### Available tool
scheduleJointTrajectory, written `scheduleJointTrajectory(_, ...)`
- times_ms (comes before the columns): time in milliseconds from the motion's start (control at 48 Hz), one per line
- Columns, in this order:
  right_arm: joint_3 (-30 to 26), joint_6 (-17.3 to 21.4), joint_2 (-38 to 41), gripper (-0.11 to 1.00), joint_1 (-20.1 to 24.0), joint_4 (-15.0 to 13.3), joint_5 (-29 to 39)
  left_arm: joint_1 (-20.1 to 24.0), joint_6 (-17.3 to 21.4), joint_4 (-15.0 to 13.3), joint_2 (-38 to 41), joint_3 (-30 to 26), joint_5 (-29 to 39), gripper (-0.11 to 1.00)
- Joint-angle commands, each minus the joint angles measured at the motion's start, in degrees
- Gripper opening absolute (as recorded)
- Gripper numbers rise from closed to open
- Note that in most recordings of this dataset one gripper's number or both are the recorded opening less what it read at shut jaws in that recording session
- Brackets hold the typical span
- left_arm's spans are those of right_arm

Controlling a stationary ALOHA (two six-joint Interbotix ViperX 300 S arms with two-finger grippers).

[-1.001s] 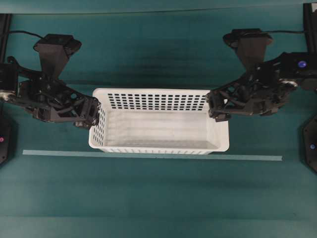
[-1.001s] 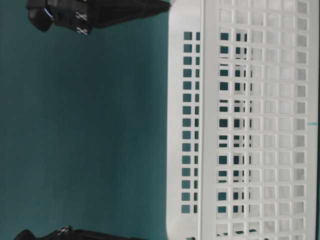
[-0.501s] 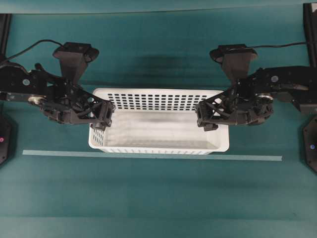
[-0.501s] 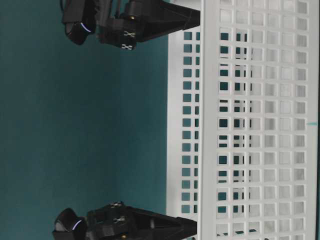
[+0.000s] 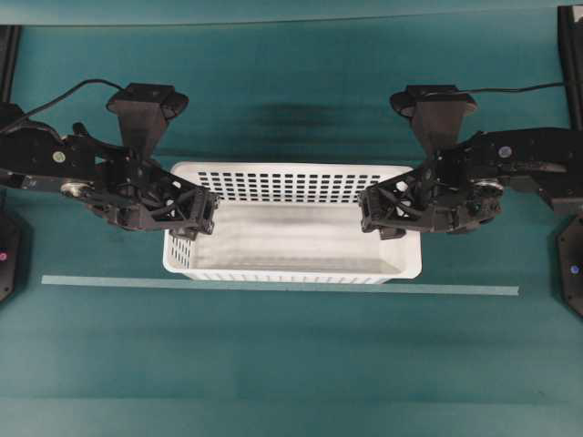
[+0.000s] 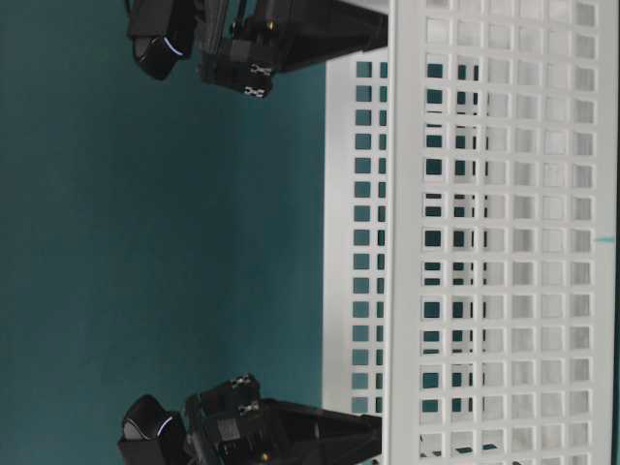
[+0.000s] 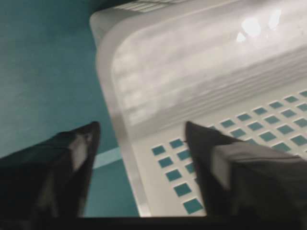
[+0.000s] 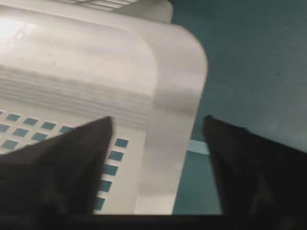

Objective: Lift the white basket with both hands.
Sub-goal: 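Close both grippers on the left and right basket rims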

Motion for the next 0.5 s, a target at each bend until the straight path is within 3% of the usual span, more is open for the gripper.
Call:
scheduleJointTrajectory(0, -0.09, 0.00, 1.32, 0.62, 0.35, -0.09, -1.58, -0.18, 0.18, 0.26, 0.88, -0.35, -1.05, 0.62)
scheduleJointTrajectory(146, 0.70, 0.09, 1.32, 0.27, 0.44, -0.18, -4.92, -0.09, 0.26, 0.26, 1.05, -0.26, -1.76, 0.25)
scheduleJointTrajectory(229, 1.14, 0.18, 1.23, 0.25, 0.62, -0.18, -5.19, -0.09, 0.26, 0.26, 1.14, -0.18, -2.20, 0.11)
scheduleJointTrajectory(480, 1.32, 0.09, 1.14, 0.25, 0.53, -0.09, -5.10, -0.09, 0.35, 0.18, 1.14, -0.18, -2.90, 0.09)
